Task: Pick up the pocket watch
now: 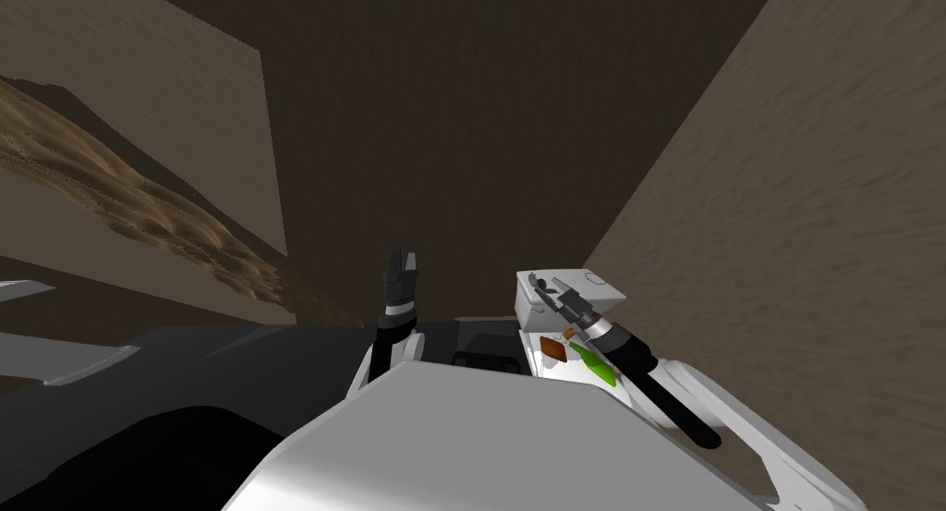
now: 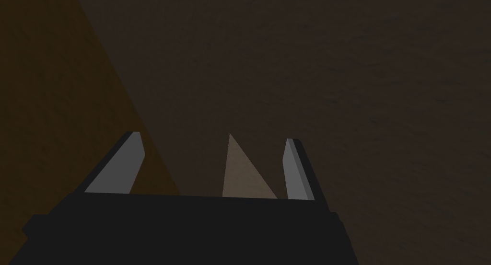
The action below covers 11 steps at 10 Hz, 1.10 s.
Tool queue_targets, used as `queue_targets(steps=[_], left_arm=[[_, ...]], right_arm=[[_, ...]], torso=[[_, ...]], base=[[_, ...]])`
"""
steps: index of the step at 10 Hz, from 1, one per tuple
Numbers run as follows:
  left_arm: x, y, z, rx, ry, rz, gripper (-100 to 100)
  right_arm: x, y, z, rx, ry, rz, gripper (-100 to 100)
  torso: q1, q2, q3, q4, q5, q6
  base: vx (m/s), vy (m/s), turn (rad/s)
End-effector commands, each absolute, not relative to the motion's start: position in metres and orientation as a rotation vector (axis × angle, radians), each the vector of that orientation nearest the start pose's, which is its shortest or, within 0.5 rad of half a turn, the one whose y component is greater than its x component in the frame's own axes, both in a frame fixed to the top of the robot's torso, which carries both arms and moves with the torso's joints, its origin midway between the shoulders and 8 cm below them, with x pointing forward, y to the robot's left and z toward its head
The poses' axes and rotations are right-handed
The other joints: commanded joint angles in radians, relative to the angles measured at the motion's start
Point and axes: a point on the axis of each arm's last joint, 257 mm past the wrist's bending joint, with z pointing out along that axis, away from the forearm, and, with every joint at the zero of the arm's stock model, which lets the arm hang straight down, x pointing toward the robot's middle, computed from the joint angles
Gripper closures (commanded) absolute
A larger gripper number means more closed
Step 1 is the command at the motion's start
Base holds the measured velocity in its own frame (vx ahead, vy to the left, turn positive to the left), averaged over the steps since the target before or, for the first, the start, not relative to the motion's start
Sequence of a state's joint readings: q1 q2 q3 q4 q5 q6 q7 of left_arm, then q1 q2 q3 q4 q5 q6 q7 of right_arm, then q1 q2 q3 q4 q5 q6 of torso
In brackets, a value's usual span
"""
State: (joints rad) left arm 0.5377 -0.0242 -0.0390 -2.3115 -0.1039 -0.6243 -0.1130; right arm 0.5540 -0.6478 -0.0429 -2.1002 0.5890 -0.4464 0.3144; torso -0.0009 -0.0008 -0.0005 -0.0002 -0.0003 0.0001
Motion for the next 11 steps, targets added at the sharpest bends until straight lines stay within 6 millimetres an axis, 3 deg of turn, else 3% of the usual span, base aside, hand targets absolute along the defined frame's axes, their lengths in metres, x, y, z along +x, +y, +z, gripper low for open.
queue_targets(steps=[1,6,7,11], left_arm=[[0.316,0.253,0.048,-0.475,0.593,-1.184,0],[0.316,0.253,0.048,-0.475,0.593,-1.184,0],[0.316,0.253,0.048,-0.475,0.593,-1.184,0],[0.316,0.253,0.048,-0.475,0.593,-1.184,0]], right_arm=[[0.364,-0.251,-0.148,-0.411,1.479,0.4,-100],[0.354,-0.28,-0.199,-0.717,1.583,0.159,-100],[0.353,-0.281,-0.2,-0.737,1.585,0.151,-100],[0.344,-0.314,-0.234,-0.988,1.634,-0.027,-100]], torso=[[0.0,0.0,0.0,0.0,0.0,0.0],[0.001,-0.001,0.0,0.0,0.0,0.0],[0.001,-0.001,-0.001,0.0,0.0,0.0],[0.001,-0.001,-0.001,0.0,0.0,0.0]], base=[[0.008,-0.008,0.027],[0.017,0.0,0.053],[0.021,0.001,0.017],[0.029,0.009,0.04]])
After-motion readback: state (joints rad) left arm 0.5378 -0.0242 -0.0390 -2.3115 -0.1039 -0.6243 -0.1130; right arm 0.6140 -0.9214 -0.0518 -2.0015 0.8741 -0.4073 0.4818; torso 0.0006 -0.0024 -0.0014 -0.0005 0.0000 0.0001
